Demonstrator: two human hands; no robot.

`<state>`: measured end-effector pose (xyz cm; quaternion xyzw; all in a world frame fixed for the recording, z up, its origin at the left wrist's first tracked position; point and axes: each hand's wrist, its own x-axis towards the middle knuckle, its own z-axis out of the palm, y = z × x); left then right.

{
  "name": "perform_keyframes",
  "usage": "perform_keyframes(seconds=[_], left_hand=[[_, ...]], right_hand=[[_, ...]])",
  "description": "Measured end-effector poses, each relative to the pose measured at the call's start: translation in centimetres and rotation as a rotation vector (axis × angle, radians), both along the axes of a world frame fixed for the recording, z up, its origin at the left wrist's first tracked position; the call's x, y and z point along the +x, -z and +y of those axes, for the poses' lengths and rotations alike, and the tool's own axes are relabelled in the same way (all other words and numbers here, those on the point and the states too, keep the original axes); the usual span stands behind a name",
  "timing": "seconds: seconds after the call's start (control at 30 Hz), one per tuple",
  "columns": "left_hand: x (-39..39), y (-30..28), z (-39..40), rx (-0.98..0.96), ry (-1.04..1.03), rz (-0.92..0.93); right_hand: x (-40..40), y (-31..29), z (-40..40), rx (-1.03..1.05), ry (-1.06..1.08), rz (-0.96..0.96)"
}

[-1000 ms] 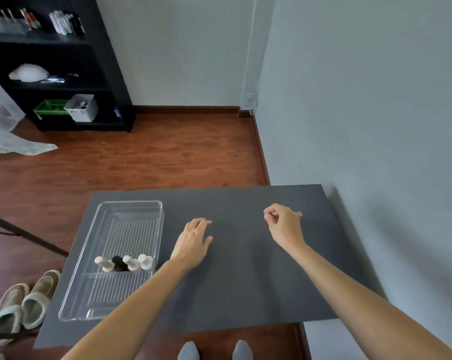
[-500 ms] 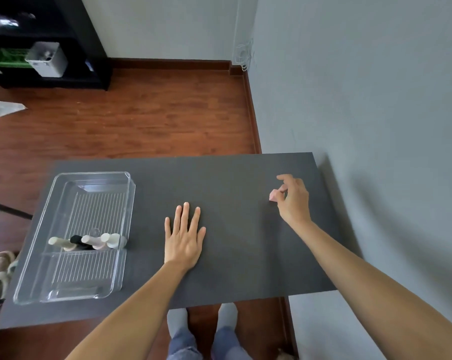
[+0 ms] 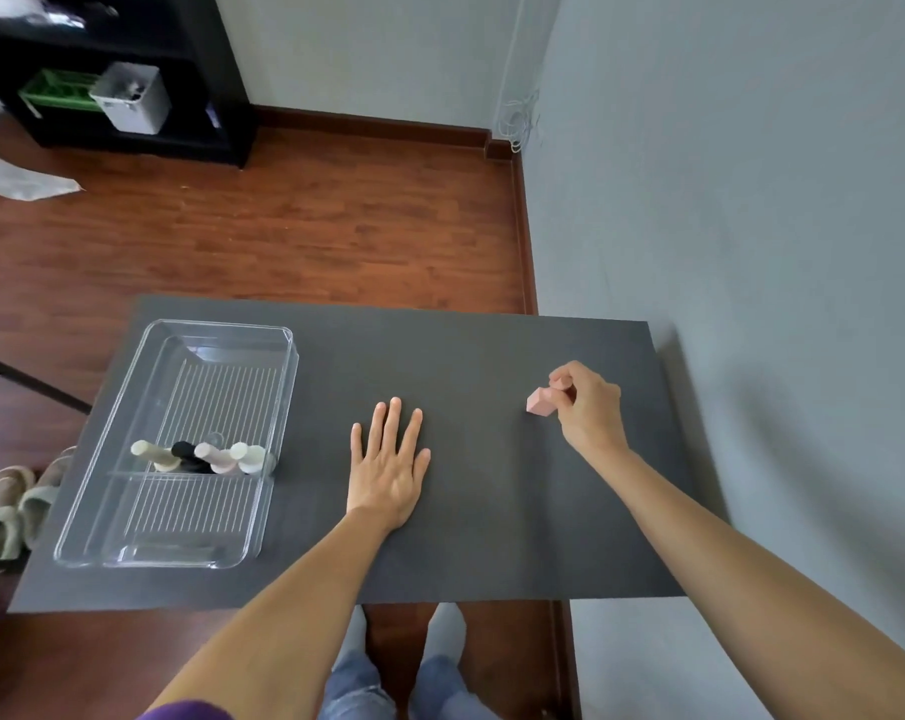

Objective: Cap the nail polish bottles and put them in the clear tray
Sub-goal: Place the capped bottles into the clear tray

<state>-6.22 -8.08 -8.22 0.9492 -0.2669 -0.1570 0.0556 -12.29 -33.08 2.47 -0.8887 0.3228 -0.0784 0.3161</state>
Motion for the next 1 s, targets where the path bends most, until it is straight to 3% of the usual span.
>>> perform_keyframes(seconds=[0.17, 0.27, 0.5, 0.6, 0.7, 0.83, 1.0], left_hand=[[0.6, -1.5, 0.5, -0.034, 0.058, 0.149], [0.7, -3.6, 2.3, -0.182, 0.007, 0.219], [-0.5, -8.1, 13.5, -0.514, -0.093, -0.148], [-1.0, -8.6, 19.0, -0.502, -0.264, -0.263], [-1.3, -8.2, 23.1, -0.405, -0.388, -0.258], [-1.8, -6.5, 26.0, -0.193, -0.454, -0.162], [-1.8, -5.3, 26.6, -0.099, -0.448, -0.129]], right_hand=[[1.9, -2.1, 2.8, 0.023, -0.089, -0.033], [3.6, -3.5, 4.9, 0.044, -0.154, -0.072], [9.5, -6.3, 12.7, 0.077, -0.349, -0.142], [12.1, -6.6, 16.9, 0.102, -0.429, -0.14], [14.3, -6.7, 21.2, 0.105, -0.511, -0.15], [16.6, -6.3, 26.5, 0.098, -0.592, -0.129], [18.7, -5.4, 31.7, 0.1, -0.656, -0.09]])
